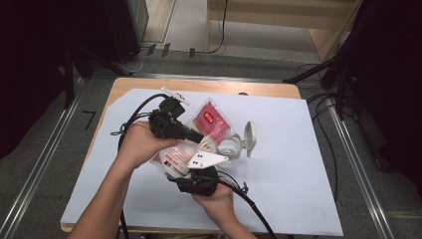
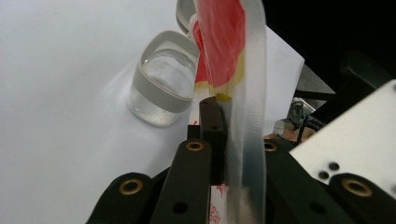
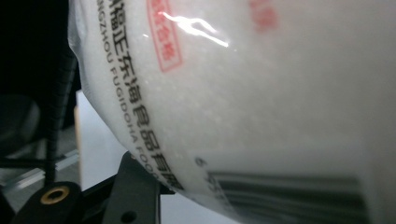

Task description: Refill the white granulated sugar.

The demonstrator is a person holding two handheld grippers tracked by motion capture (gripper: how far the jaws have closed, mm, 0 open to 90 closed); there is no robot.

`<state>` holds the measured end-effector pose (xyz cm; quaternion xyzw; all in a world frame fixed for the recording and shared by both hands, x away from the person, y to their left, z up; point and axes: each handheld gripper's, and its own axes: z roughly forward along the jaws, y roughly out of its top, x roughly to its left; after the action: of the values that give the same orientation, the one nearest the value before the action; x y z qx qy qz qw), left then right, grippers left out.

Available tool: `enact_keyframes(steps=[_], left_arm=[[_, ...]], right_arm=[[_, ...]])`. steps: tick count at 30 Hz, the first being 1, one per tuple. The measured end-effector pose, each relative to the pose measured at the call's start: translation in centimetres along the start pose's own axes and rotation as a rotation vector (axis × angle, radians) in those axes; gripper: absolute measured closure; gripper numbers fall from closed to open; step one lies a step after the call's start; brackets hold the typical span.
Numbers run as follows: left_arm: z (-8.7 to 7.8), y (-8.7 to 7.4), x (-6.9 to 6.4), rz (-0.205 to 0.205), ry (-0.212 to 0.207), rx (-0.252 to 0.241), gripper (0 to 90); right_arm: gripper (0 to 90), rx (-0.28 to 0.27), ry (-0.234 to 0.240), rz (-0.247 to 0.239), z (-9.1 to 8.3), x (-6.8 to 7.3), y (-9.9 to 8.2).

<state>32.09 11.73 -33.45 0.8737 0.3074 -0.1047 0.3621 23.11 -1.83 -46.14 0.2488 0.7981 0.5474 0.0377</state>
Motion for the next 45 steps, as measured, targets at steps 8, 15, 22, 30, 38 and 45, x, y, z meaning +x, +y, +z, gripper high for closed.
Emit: enact_keyframes(steps=[8,15,22,30,38,45], left_arm=[[0.5,0.5,0.3,-0.027,-0.034,0.009,89.1],[0.0,1.8,1.2,-0.04,-0.073,0.073,88.0],[-0.2,2.6,1.9,-0.07,-0.1,0.083,85.8],[-0.4,2.3,2.0,-0.057,-0.106,0.058,78.6],[-1.0,2.1,1.6,-0.042,-0.057,0.037,85.0],[-0.8,2.1,1.5,-0.054,-0.03,0.039,89.5]], right_arm=[[56.5,0.02,-0.06,0.011,0.1,0.2,0.3],[56.5,0.018,-0.087,0.085,0.9,0.3,1.5],[55.4,-0.003,-0.114,0.132,1.2,0.3,2.4],[58.9,-0.042,-0.066,0.224,1.3,0.5,2.1],[59.2,-0.075,-0.04,0.28,0.6,0.2,1.9],[52.0,-0.055,-0.096,0.207,1.0,0.9,2.0]])
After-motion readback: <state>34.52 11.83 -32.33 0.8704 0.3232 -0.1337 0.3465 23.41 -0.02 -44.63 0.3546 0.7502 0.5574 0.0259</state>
